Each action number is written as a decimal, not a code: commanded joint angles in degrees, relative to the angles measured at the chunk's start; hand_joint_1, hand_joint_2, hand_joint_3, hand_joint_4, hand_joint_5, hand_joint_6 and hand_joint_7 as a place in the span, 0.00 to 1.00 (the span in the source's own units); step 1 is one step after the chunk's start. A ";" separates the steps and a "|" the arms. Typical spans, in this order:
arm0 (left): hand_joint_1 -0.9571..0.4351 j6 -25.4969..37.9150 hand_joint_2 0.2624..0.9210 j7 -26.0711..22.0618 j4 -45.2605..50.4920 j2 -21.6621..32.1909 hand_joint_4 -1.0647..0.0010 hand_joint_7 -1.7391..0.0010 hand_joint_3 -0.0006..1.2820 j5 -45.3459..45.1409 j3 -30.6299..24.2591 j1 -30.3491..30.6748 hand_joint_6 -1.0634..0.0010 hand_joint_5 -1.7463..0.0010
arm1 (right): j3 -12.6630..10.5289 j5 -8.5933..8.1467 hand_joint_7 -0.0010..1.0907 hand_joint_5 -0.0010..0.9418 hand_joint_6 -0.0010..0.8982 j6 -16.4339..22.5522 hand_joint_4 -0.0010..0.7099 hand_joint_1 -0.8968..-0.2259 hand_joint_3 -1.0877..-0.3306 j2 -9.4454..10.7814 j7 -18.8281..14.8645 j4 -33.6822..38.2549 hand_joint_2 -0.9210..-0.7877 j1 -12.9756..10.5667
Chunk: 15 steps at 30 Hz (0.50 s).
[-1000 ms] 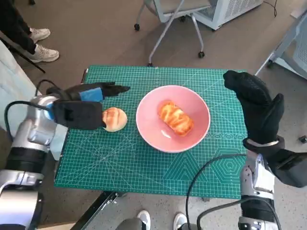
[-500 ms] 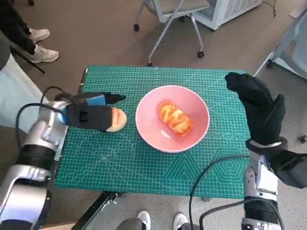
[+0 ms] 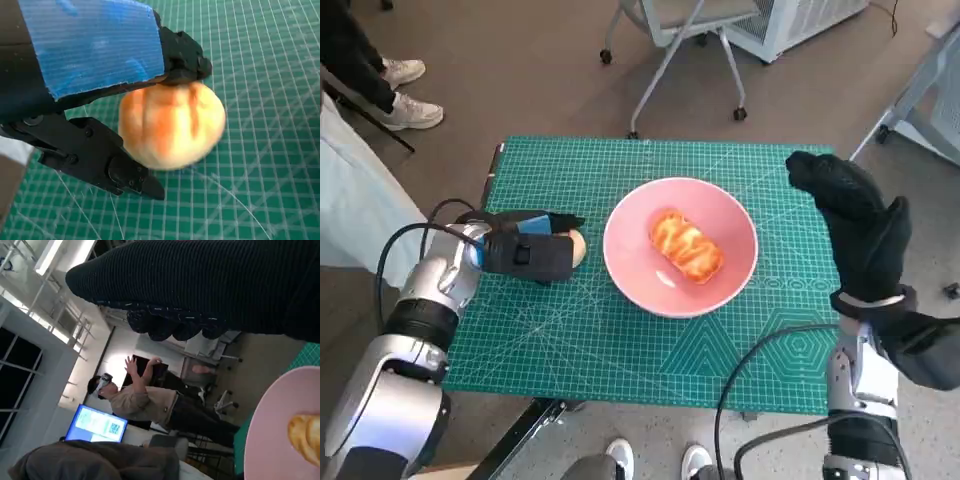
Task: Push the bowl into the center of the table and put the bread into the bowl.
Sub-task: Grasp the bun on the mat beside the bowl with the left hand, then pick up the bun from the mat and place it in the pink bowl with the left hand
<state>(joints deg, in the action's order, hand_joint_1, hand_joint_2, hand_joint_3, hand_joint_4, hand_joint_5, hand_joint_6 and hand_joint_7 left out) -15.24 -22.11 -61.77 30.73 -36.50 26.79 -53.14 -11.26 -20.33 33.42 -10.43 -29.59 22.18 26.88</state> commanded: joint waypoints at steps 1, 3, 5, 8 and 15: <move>0.69 -4.29 0.97 5.02 -1.69 0.75 0.35 0.49 0.07 -0.90 0.62 0.77 0.48 0.47 | 0.06 -0.39 0.45 0.00 0.01 -0.75 0.25 0.31 0.38 0.01 -0.56 0.49 0.00 -1.09; 0.69 -5.12 0.98 5.90 -2.06 0.98 0.33 0.42 0.07 -0.77 0.56 0.62 0.46 0.39 | 0.11 -0.39 0.46 0.00 0.01 -0.76 0.25 0.31 0.38 0.05 -0.58 0.52 0.00 -1.05; 0.69 -5.75 0.99 6.24 -2.19 1.25 0.33 0.38 0.06 -0.55 0.41 0.49 0.45 0.36 | 0.17 -0.34 0.46 0.00 0.00 -0.77 0.25 0.31 0.38 0.11 -0.53 0.48 0.00 -1.03; 0.69 -6.46 1.00 6.25 -1.97 1.72 0.34 0.36 0.05 -0.23 0.16 0.42 0.41 0.33 | 0.25 -0.31 0.46 0.00 0.00 -0.78 0.24 0.31 0.38 0.18 -0.49 0.38 0.00 -1.07; 0.69 -7.12 1.00 5.12 0.42 3.53 0.36 0.38 0.05 0.93 -0.84 0.40 0.38 0.29 | 0.34 -0.38 0.46 0.00 0.00 -0.72 0.24 0.31 0.37 0.33 -0.47 0.49 0.00 -0.99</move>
<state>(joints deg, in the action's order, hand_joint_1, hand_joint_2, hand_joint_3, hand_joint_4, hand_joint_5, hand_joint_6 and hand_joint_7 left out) -21.88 -16.11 -62.43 32.51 -36.07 26.65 -53.03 -11.05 -20.37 33.42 -10.33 -29.64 22.19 26.88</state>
